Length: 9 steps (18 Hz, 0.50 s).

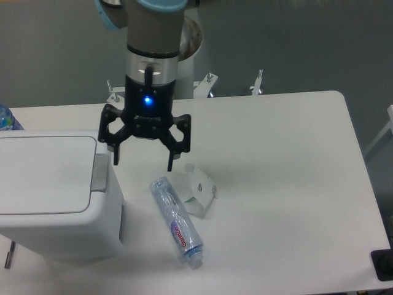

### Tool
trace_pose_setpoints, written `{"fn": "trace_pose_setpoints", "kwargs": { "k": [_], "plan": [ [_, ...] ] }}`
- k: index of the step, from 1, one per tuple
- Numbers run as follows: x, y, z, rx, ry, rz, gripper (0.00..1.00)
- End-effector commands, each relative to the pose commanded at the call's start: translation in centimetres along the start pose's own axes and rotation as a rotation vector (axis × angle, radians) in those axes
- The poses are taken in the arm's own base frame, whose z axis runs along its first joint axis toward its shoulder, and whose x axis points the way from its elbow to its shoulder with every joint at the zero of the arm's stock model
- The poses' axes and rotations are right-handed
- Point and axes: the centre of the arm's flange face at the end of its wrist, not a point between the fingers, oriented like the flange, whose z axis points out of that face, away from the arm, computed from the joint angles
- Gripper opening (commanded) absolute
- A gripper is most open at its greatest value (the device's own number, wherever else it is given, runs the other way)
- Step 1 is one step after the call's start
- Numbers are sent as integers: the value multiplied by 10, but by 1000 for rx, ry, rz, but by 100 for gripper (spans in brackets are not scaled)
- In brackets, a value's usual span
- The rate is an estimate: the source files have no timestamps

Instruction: Open the trash can

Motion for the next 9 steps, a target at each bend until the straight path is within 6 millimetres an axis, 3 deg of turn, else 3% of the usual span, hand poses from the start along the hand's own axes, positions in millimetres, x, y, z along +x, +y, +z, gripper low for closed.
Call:
{"fn": "trace_pose_setpoints", "kwargs": {
  "k": [9],
  "plan": [
    [4, 2, 16, -24, 9, 10, 100]
  ]
}}
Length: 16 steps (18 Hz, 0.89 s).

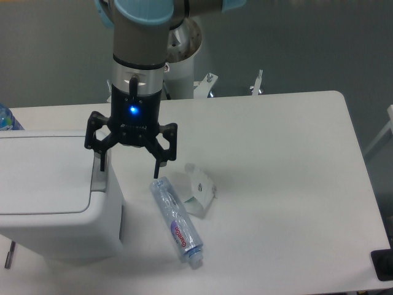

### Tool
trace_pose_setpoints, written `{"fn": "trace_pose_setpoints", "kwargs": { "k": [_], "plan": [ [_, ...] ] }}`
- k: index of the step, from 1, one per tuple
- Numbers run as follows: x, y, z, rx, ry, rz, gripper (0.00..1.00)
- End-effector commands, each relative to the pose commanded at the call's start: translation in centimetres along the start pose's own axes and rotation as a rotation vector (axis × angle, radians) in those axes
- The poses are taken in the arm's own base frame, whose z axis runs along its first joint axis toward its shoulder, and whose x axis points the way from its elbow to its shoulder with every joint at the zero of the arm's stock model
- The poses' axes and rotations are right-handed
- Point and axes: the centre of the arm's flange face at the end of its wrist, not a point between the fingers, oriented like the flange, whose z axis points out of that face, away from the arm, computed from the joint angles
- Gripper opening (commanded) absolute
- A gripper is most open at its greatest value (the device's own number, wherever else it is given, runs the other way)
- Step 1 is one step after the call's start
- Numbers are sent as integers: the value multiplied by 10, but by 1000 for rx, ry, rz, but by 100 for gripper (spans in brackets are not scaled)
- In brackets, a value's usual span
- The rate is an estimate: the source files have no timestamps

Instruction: Open the trash can

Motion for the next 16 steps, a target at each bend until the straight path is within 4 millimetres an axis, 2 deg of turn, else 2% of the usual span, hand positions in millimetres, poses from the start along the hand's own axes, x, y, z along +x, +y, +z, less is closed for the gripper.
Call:
{"fn": "trace_pose_setpoints", "kwargs": {
  "k": [8, 16],
  "plan": [
    [-2, 4, 10, -17, 3, -7, 100],
    [-2, 5, 11, -22, 4, -11, 100]
  ]
}}
